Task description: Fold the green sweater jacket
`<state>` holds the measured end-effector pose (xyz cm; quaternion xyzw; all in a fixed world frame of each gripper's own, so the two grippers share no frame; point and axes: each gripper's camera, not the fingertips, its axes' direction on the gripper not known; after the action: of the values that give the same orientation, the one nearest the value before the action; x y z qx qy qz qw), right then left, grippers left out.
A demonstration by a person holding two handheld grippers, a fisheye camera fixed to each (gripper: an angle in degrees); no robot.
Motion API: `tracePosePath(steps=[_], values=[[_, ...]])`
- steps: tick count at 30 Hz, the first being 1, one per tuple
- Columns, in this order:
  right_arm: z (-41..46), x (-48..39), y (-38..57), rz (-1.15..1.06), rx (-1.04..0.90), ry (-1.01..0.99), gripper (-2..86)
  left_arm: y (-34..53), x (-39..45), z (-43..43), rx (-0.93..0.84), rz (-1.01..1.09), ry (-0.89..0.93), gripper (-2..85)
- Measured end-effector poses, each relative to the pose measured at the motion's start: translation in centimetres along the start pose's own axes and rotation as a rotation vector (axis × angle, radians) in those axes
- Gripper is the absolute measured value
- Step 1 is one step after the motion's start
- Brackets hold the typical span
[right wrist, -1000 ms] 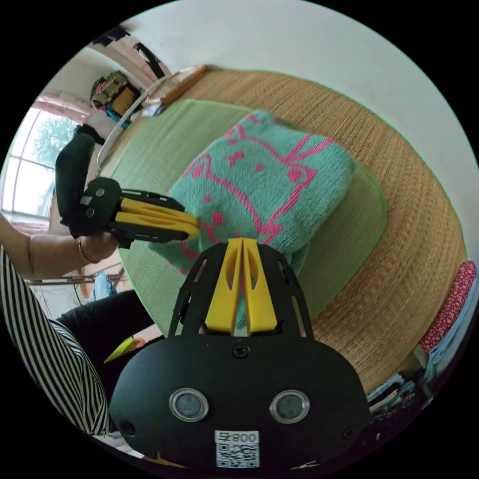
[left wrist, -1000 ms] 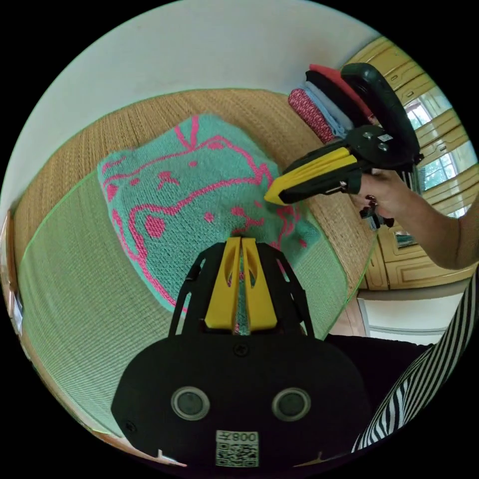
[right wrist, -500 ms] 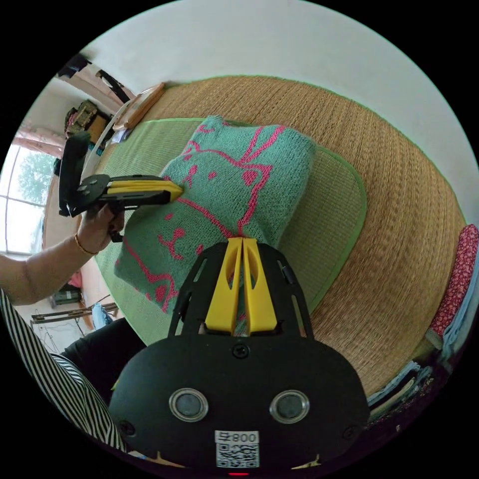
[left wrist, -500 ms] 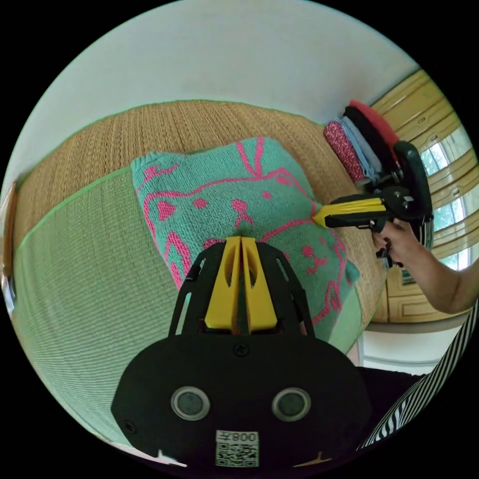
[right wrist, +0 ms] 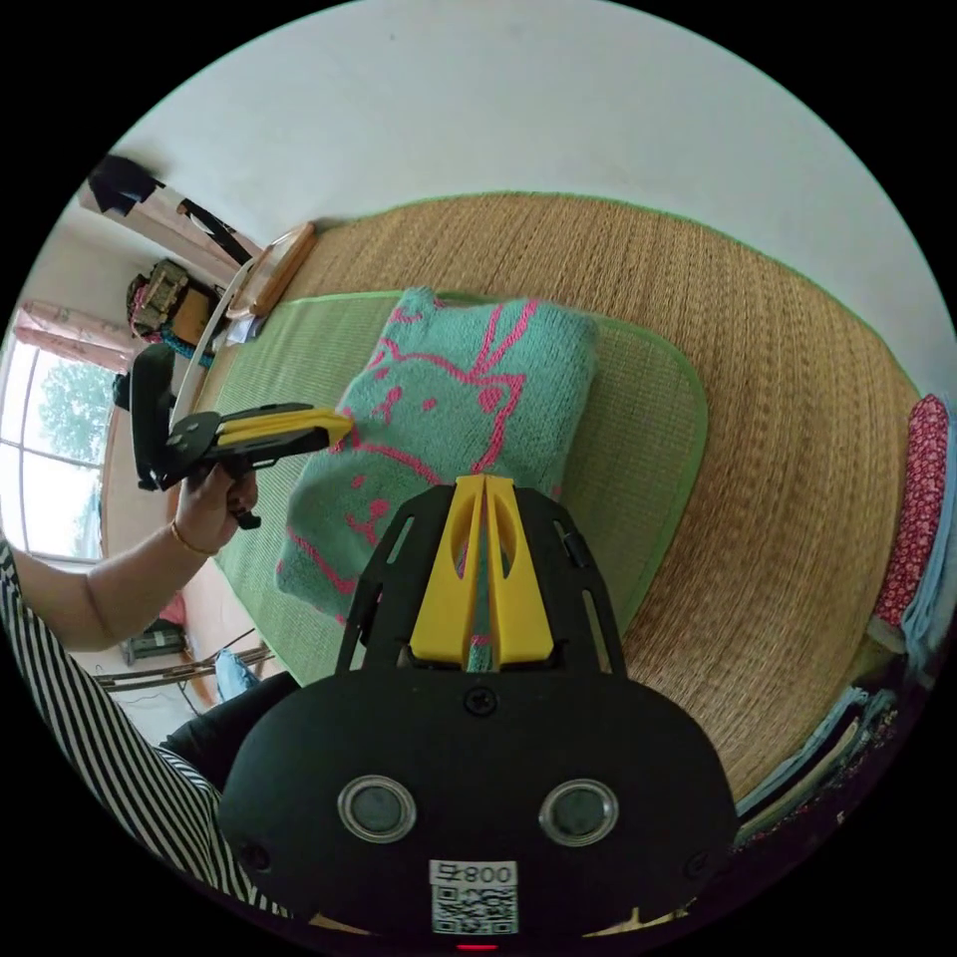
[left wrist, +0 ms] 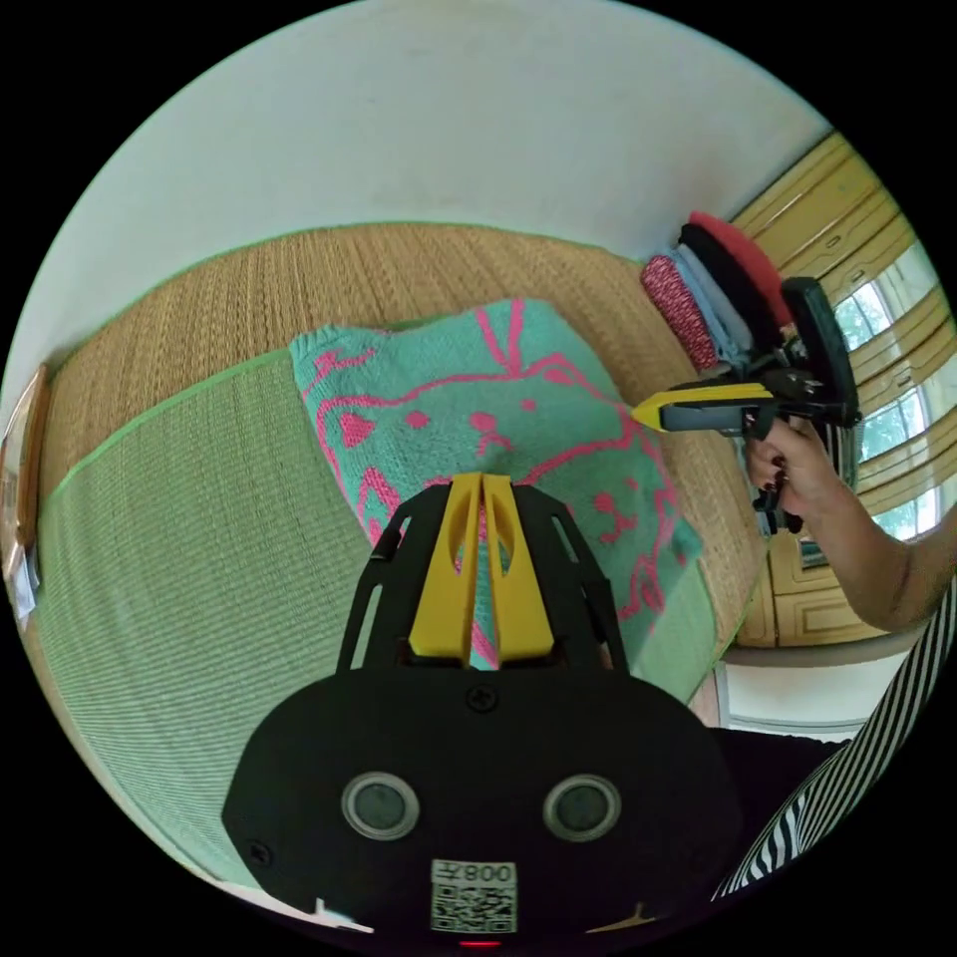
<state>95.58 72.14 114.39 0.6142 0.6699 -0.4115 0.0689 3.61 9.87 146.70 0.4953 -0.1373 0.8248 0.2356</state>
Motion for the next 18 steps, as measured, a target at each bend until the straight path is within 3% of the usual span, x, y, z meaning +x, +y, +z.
tracePosePath(steps=[6,10,18], values=[[4.5,0.7,-1.5,-0.018,-0.079,0.108,0.1,3.9,-1.6,-4.0,0.002,-0.105,0.034,0.2],[5.1,2.0,-1.9,0.0,-0.073,0.075,0.1,5.5,-3.8,-7.7,0.078,-0.172,0.199,0.1],[3.5,2.8,2.7,0.021,-0.041,-0.06,0.0,7.2,-5.5,-9.9,-0.013,-0.147,0.206,0.1]])
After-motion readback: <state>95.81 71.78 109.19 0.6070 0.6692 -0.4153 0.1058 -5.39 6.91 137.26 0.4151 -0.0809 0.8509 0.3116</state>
